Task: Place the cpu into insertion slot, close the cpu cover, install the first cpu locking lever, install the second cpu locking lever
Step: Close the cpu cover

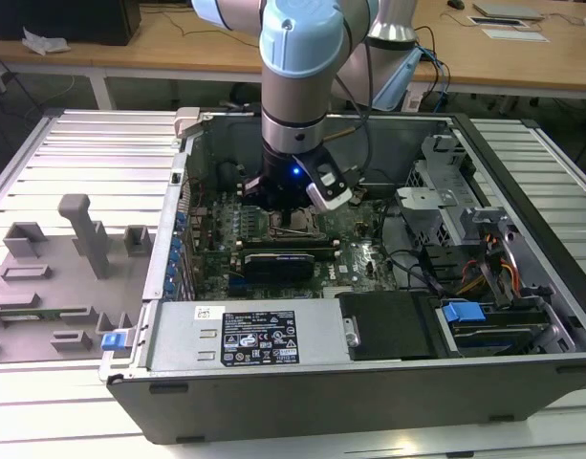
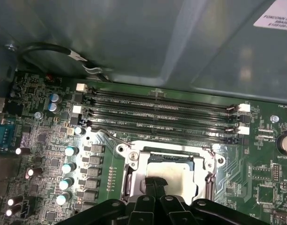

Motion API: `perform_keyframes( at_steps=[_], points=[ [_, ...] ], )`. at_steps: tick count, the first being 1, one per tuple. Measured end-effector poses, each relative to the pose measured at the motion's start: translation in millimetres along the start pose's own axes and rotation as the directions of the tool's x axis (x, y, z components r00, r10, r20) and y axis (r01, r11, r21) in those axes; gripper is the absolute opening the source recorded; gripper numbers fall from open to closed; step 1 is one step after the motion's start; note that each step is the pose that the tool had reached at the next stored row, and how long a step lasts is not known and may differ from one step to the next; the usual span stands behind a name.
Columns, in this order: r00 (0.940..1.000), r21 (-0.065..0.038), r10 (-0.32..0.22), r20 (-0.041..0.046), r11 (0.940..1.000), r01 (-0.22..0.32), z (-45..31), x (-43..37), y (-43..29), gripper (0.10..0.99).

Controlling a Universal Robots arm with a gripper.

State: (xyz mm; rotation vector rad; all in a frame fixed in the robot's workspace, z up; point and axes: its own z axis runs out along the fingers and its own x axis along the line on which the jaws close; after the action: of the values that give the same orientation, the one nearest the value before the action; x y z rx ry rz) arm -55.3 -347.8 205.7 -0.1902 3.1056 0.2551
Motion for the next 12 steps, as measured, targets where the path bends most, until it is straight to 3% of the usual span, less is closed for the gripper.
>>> perform_keyframes(
  at_steps=[12],
  points=[
    [1.0000, 0.000, 0.000, 0.0000, 1.0000, 0.000, 1.4, -6.9, 5.7, 0.106]
  ],
)
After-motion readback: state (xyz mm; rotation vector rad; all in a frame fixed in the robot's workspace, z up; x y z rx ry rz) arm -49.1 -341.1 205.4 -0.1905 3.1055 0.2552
